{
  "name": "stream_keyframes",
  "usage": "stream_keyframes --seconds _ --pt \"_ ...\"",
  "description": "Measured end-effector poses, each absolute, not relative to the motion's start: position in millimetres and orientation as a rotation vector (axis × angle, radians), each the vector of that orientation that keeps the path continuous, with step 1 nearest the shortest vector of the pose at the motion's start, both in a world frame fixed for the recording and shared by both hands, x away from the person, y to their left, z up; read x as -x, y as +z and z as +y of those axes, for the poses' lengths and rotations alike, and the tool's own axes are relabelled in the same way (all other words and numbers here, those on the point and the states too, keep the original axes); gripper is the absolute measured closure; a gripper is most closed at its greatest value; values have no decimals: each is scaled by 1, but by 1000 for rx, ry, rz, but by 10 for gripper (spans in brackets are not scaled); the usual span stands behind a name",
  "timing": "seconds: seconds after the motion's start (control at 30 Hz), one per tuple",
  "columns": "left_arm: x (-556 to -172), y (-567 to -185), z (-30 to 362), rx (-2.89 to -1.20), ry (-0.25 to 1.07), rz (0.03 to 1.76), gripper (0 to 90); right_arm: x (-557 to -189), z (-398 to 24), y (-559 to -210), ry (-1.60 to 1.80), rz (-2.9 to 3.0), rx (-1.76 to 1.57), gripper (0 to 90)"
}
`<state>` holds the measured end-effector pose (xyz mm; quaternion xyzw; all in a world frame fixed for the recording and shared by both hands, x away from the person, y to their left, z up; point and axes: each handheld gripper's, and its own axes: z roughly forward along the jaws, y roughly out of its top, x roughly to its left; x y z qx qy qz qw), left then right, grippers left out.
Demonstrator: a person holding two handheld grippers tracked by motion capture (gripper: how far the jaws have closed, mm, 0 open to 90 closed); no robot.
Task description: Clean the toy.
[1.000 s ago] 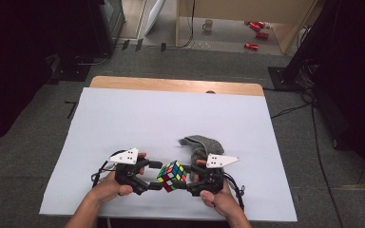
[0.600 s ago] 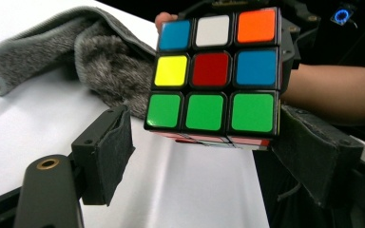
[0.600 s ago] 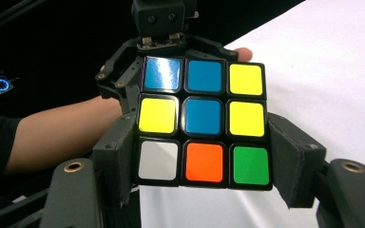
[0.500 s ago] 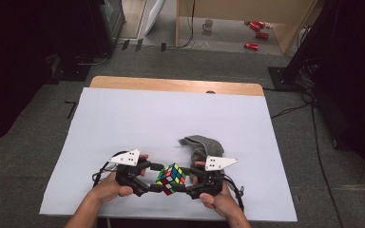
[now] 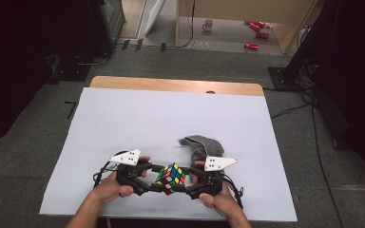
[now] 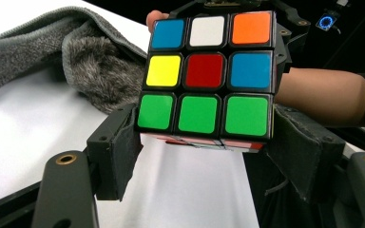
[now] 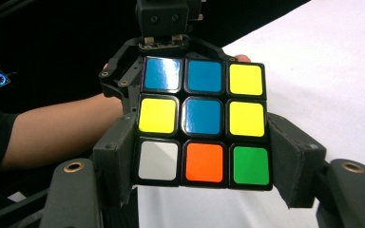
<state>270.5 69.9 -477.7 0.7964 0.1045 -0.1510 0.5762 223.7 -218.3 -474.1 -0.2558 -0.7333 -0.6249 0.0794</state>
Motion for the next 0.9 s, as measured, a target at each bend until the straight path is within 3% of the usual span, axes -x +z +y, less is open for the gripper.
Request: stream_keyframes --seconds 0.4,0.9 --pt "-273 -476 75 -1809 -393 232 354 -226 -224 -474 -1874 -2170 739 343" --pt "-268 -472 76 -1851 -278 237 356 -226 -225 -469 -1832 -2277 801 312"
